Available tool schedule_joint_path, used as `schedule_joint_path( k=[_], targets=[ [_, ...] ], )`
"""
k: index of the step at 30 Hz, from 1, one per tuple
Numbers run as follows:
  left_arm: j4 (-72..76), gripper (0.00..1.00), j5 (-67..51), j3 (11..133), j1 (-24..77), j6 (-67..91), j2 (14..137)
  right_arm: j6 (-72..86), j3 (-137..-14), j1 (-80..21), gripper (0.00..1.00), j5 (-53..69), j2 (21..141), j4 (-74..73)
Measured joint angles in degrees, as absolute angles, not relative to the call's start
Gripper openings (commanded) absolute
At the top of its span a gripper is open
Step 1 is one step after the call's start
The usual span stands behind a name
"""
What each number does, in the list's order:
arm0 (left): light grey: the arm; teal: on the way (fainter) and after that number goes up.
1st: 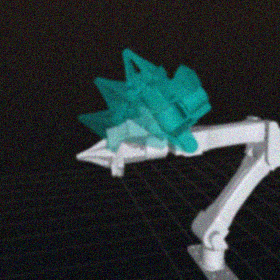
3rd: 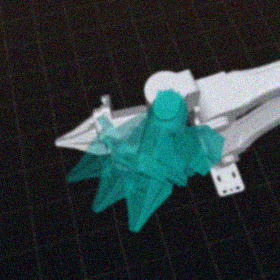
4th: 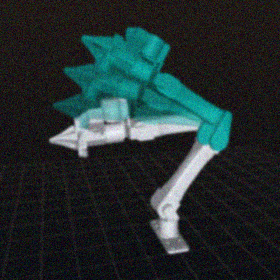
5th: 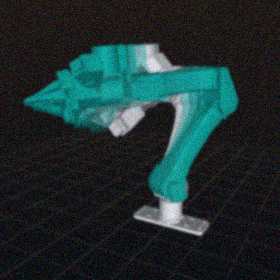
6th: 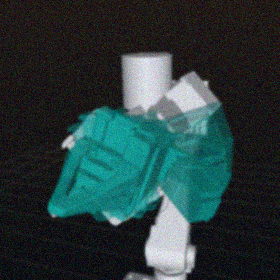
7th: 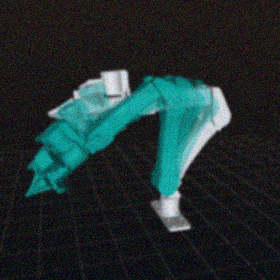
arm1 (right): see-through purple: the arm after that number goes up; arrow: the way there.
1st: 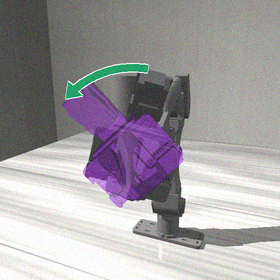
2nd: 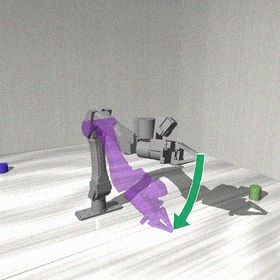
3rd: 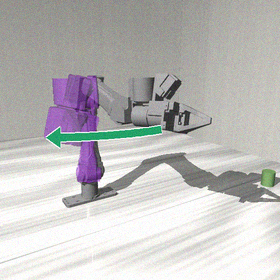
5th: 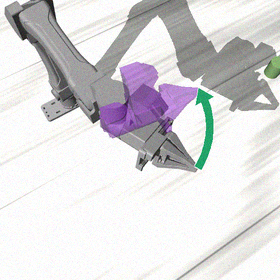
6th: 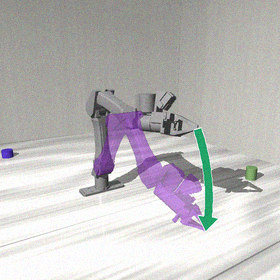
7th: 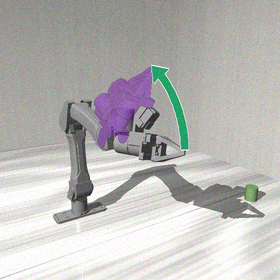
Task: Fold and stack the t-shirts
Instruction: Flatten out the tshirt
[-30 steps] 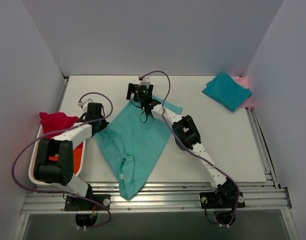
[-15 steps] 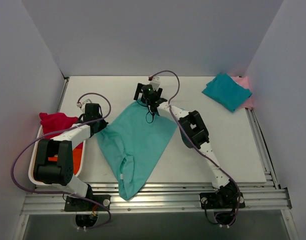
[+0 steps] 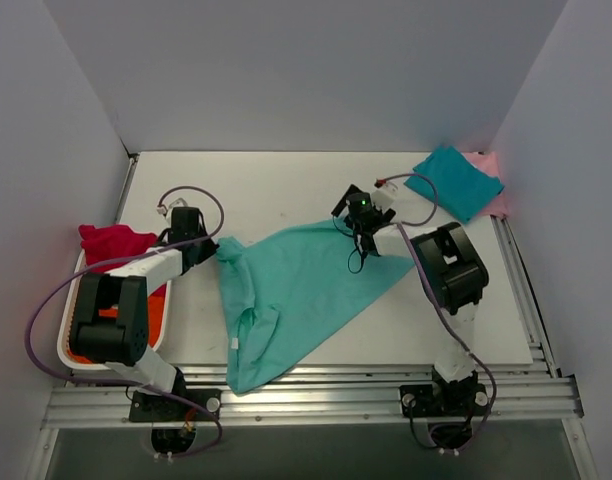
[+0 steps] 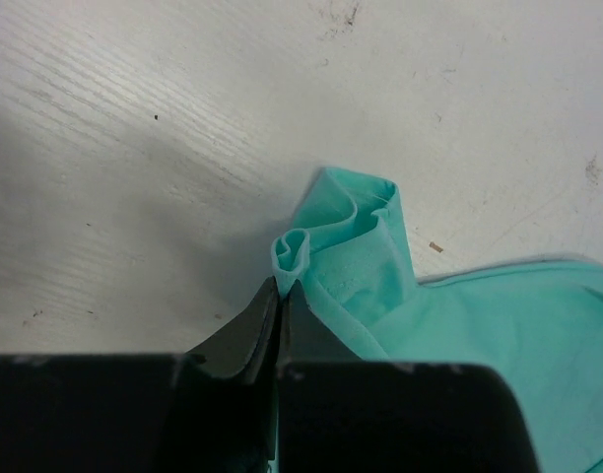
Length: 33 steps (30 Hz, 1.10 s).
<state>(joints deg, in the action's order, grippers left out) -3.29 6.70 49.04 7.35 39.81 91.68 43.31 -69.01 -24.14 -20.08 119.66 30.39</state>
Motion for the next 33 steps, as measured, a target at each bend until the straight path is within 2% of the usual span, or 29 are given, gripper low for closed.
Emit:
schedule_joint_path(
  k=[4,8,15,22,33],
  targets=[
    [-2.31,0.02,6.07,48.73,7.35,39.86,91.92,47.40,-56.18,-26.00,1.00,-24.88,109.47,28.03],
    [-2.24,0.02,5.93,48.71,7.33,39.86,91.92,48.40,-53.58,-30.52,1.00,-29.52,105.08,21.45],
    [-2.15,0.02,5.34,48.71,7.33,39.86,91.92,46.02,-62.24,-33.71,1.00,-32.25,104.73,15.33],
    [-1.91,0.02,4.99,48.71,7.33,39.83,91.92,43.16,-71.61,-29.26,1.00,-32.91,110.13,15.20],
    [-1.83,0.02,4.23,48.71,7.33,39.81,91.92,40.86,-76.18,-23.86,1.00,-31.68,121.49,13.30]
  ],
)
